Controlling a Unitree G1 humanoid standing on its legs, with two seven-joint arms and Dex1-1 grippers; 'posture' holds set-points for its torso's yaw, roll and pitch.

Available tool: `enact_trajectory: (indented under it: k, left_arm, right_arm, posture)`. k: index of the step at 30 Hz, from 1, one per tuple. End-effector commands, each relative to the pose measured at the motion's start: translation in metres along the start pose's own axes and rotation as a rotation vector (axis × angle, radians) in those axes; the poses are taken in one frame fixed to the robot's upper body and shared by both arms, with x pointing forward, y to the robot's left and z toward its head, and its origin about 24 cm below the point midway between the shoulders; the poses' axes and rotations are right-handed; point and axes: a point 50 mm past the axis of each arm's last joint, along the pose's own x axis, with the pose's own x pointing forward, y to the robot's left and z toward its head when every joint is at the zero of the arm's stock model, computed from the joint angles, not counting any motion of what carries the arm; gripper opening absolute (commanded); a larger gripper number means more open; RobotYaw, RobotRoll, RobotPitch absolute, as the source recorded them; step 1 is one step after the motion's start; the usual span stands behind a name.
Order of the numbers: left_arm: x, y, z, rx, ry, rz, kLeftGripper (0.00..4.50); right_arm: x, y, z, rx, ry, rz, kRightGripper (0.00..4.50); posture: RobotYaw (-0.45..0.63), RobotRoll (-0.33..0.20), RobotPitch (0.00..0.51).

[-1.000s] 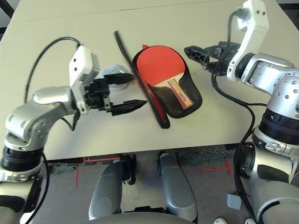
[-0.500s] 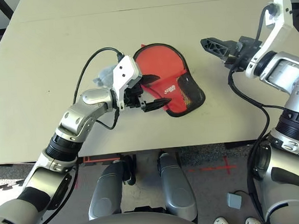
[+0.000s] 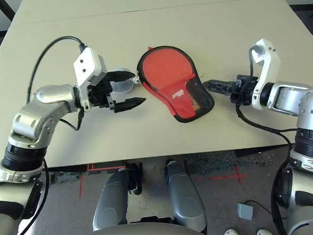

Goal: Store the ping-pong paddle in its case and zip it.

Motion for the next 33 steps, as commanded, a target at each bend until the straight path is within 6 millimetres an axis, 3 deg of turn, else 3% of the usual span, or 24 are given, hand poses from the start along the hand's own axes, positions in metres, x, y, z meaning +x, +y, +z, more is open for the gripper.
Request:
enact_trajectory:
  k: [1, 12, 16, 22, 26, 33]
  left_arm:
    - [-0.01, -0.003, 0.002, 0.005, 0.022, -0.02, 4.5]
    - [-0.015, -0.004, 0.007, 0.007, 0.044, -0.042, 4.5]
    - [-0.016, -0.004, 0.008, 0.008, 0.05, -0.043, 4.5]
    - [-0.017, -0.003, 0.008, 0.008, 0.056, -0.041, 4.5]
    - [-0.017, -0.001, 0.009, 0.008, 0.056, -0.037, 4.5]
    - [-0.017, 0.0, 0.008, 0.007, 0.053, -0.031, 4.5]
  right_arm:
    - [0.009, 0.001, -0.015, 0.036, 0.075, 0.013, 4.46]
    - [0.021, 0.009, -0.029, 0.101, 0.138, 0.037, 4.47]
    - [0.022, 0.012, -0.031, 0.12, 0.149, 0.047, 3.57]
    - [0.016, 0.011, -0.035, 0.142, 0.167, 0.041, 1.28]
    - [0.01, 0.011, -0.042, 0.143, 0.178, 0.044, 0.02]
    - [0.002, 0.018, -0.057, 0.127, 0.189, 0.077, 0.02]
  posture:
    - [-0.05, 0.0, 0.264]
    - [-0.04, 0.0, 0.265]
    - [-0.04, 0.0, 0.268]
    - [-0.05, 0.0, 0.271]
    - [-0.05, 0.0, 0.272]
    - [-0.07, 0.0, 0.272]
